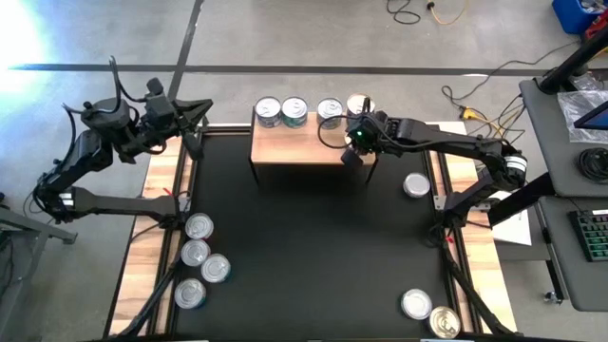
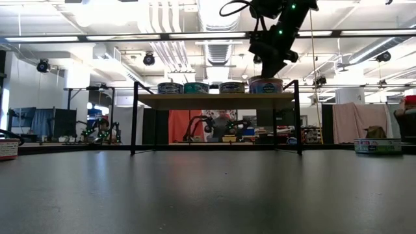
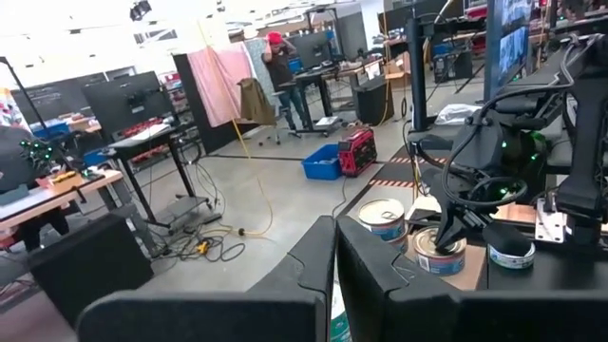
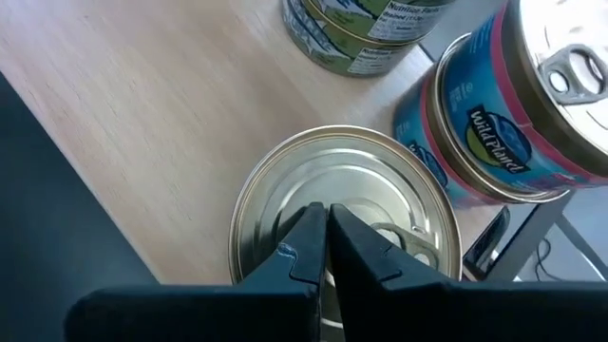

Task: Stack canned seafood by type on shelf
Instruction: Put the top blue-pink tuna can on the shelf, then stack the blue-pink tuna can on top of the blue tuna can

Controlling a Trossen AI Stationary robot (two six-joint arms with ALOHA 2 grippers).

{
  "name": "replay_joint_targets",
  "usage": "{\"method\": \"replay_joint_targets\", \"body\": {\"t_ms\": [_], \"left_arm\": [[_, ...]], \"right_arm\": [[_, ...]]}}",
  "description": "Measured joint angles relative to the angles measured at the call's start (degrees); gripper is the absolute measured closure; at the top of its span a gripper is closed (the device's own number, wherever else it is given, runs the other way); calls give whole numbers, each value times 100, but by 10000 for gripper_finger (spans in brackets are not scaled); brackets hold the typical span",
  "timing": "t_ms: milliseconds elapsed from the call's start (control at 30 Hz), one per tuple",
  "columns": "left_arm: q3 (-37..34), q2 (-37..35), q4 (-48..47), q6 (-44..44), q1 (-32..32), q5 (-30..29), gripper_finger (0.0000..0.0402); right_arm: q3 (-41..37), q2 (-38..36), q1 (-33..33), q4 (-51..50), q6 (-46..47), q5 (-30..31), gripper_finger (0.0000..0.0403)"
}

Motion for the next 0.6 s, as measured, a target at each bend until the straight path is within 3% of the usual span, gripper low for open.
{"method": "replay_joint_targets", "body": {"t_ms": [333, 600], "left_arm": [[0, 28, 44, -15, 0, 0, 401], [0, 105, 37, -127, 0, 0, 401]], "right_arm": [[403, -4, 15, 30, -488, -78, 390], [972, -178, 251, 64, -312, -55, 390]]}}
